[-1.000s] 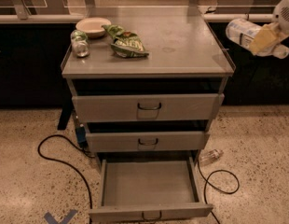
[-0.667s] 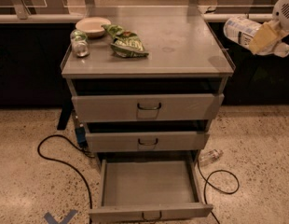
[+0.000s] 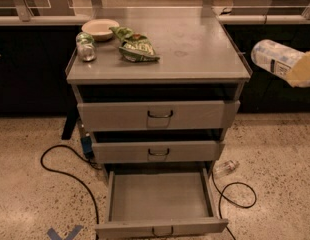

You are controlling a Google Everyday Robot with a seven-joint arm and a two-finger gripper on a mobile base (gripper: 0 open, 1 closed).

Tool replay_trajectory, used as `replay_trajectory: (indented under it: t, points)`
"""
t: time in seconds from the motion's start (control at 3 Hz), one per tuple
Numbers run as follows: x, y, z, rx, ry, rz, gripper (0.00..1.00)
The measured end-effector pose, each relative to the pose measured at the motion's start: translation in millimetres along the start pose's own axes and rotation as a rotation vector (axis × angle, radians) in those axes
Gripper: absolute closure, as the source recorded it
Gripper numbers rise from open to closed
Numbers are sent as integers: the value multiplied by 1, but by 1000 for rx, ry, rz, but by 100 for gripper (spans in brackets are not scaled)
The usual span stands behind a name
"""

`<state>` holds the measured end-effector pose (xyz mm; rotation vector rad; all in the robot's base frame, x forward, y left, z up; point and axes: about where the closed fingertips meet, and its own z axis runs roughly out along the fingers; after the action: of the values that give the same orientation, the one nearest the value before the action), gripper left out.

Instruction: Place blue plastic bottle into bottom drawer

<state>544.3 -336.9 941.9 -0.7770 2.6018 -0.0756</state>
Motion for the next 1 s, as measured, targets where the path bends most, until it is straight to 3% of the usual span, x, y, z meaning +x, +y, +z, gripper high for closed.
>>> replay_trajectory:
  t: [0.33, 0.67, 1.0]
  points:
    - [70, 37, -9, -30, 73, -43, 100]
    - [100, 51, 15, -72, 143, -35, 100]
    - [98, 51, 15, -72, 141, -37, 100]
